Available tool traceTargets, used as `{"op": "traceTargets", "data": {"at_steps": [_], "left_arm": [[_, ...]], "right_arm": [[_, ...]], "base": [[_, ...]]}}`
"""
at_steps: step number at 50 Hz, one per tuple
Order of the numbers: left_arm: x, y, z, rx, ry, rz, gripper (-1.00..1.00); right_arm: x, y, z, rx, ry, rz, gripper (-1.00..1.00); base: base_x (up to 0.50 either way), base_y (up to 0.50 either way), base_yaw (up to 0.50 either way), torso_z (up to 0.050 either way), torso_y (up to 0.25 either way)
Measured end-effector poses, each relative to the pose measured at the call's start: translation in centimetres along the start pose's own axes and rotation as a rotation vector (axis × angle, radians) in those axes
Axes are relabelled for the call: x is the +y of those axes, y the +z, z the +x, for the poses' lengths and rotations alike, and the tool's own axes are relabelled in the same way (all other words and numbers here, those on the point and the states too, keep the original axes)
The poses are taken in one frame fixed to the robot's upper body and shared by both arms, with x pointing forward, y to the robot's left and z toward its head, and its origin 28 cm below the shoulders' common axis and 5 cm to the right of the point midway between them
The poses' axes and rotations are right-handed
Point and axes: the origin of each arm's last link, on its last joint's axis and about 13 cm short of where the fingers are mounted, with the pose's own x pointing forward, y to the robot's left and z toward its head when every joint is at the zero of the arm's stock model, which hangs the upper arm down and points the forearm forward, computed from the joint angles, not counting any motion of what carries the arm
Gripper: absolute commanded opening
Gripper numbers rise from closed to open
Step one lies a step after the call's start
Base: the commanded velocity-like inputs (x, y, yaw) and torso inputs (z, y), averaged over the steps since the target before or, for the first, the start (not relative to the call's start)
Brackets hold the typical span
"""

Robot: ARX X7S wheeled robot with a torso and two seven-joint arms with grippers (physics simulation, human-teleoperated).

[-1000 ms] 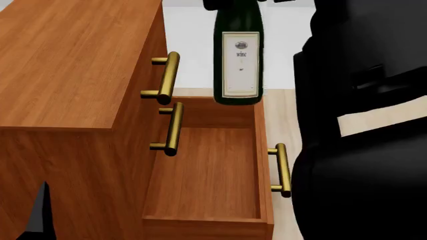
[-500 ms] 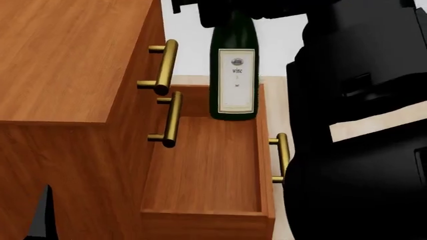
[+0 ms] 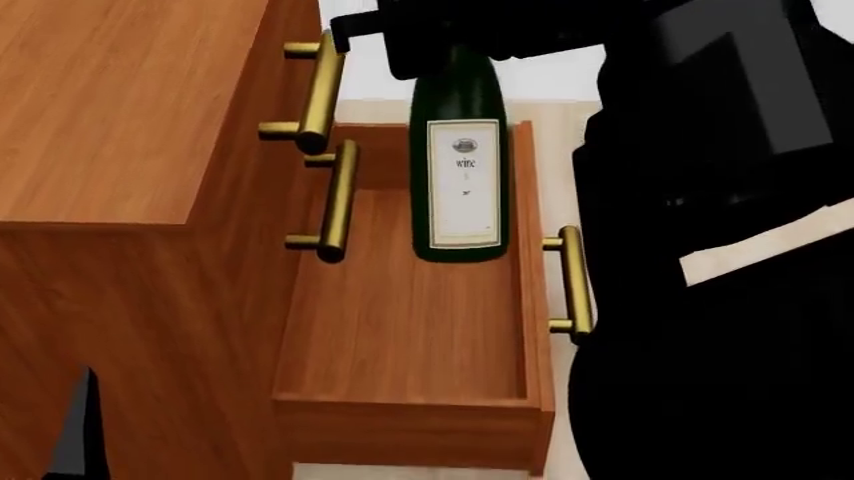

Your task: Put the wine bottle in the bottom drawer of the cabinet.

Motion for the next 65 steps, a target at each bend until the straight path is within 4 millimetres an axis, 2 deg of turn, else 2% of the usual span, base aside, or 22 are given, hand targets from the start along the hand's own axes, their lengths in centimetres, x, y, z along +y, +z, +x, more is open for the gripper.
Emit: {"op": "traceTargets", "data": {"at_steps": [48,65], "left_arm": [[-0.1,0.2,0.0,0.003,0.002,0.002,1.00],[-0.1,0.0,0.0,0.007,-0.001,0.003,1.00]], "right_arm": [[1.0,-0.8,0.8,0.061,0.020,0.007,-1.00],[0.8,-1.7,1.4,0.095,-0.004,0.020,-1.00]], "base": [[0.00,0.00,0.00,0.000,-0.091],[0.00,0.00,0.00,0.000,-0.085]]}}
